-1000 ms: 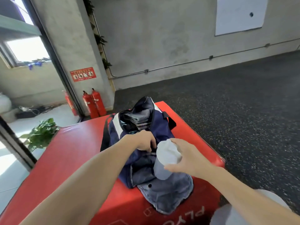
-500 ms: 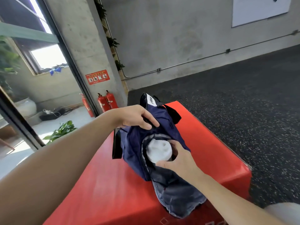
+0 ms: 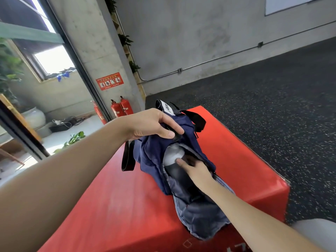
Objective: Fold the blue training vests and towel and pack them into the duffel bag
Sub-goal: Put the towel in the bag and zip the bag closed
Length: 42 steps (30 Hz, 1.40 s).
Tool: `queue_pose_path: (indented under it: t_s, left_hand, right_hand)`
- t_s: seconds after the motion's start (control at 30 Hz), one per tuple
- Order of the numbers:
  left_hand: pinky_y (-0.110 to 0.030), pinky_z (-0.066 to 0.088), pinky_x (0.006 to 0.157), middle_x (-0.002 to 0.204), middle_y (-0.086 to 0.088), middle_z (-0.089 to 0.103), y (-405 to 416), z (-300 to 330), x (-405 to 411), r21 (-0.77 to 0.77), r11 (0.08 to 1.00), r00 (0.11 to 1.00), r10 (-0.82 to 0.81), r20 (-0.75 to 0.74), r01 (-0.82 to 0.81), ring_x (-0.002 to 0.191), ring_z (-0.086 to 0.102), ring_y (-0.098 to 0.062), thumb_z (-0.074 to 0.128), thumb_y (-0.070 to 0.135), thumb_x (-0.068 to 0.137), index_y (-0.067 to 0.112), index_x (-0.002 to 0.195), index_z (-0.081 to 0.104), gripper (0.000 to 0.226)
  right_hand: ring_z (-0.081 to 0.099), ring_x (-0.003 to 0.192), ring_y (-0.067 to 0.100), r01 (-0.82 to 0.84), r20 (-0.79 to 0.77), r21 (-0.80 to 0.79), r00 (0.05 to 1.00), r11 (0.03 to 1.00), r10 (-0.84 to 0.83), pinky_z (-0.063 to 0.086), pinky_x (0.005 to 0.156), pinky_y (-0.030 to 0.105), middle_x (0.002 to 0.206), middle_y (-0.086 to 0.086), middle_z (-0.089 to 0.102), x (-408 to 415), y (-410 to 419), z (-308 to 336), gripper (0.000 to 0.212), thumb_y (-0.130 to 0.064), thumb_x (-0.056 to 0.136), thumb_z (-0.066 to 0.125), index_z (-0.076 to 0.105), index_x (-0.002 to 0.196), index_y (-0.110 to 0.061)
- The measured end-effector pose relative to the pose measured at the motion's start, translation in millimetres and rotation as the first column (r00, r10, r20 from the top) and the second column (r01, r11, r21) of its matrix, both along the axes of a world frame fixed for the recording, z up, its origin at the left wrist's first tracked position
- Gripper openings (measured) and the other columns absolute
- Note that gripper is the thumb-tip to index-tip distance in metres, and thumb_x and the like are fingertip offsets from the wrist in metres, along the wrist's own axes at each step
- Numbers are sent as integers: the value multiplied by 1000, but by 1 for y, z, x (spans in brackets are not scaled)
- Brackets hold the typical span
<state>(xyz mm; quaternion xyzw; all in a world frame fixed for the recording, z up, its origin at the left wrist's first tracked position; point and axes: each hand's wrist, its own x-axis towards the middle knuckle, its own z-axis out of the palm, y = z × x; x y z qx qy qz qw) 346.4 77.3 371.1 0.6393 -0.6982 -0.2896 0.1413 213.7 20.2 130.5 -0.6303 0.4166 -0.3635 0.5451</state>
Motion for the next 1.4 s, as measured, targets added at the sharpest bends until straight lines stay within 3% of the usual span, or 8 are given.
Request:
queue_pose_path:
  t_s: [0.13,0.3,0.4,0.5,0.6,0.8,1.0,1.4]
  left_hand:
    - [-38,44,111,112,-1,75,0,-21,4,10,998,992,56,-112,-56,110,68,-17,72,7,89,21,110,77,26]
    - [-38,50,103,107,4,75,2,-63,7,38,999,984,-4,181,-3,104,68,-22,69,15,85,38,108,76,33]
    - [-44,51,99,109,-1,75,5,-77,9,-6,1000,979,14,201,-13,105,67,-28,65,23,79,49,110,70,42]
    - [-35,47,103,120,12,71,11,-79,11,-49,999,977,17,213,-7,111,65,-14,69,19,80,46,122,67,50]
    - [-25,40,108,134,15,63,19,-77,14,-121,992,971,7,240,23,121,57,-3,72,16,83,39,137,60,59]
    - [-13,48,85,110,10,72,14,-57,38,-242,967,988,103,115,-73,89,66,8,74,27,87,43,125,67,42]
    - [-14,46,87,109,14,72,-11,-36,80,-303,939,971,208,121,-163,91,66,4,72,32,85,39,124,69,39]
    - [-25,48,100,115,2,73,-109,-61,188,-357,856,914,406,16,-374,109,66,-11,60,13,90,25,118,72,33]
  right_hand:
    - [58,113,12,-52,-49,-82,998,995,48,37,90,24,118,-8,66,-1,2,-6,53,-50,88,70,65,130,-18]
    - [59,110,2,-135,-136,-140,984,981,116,41,81,5,117,-15,66,-17,4,-20,52,-43,87,75,63,132,-20]
    - [62,107,6,-165,-246,-225,963,960,108,42,79,6,111,-15,66,-29,10,-26,44,-42,91,72,64,127,-19]
    - [64,104,9,-171,-340,-333,939,927,52,43,81,17,112,-9,70,-40,18,-23,41,-45,92,69,66,123,-18]
    - [60,83,2,-105,-317,-470,947,876,-56,44,76,17,97,-13,69,-55,31,-7,30,-49,94,64,69,109,-23]
    - [53,66,-3,11,-168,-668,972,744,-165,36,64,12,69,-21,57,-58,26,69,14,-37,97,63,65,87,-28]
    - [63,80,6,-60,-233,-678,963,732,-138,51,76,32,83,-14,68,-5,-17,144,28,-55,90,54,65,90,-29]
    - [61,96,12,-379,-562,-656,822,653,-88,48,85,31,101,-10,72,115,-144,192,17,-24,98,58,73,105,-23]
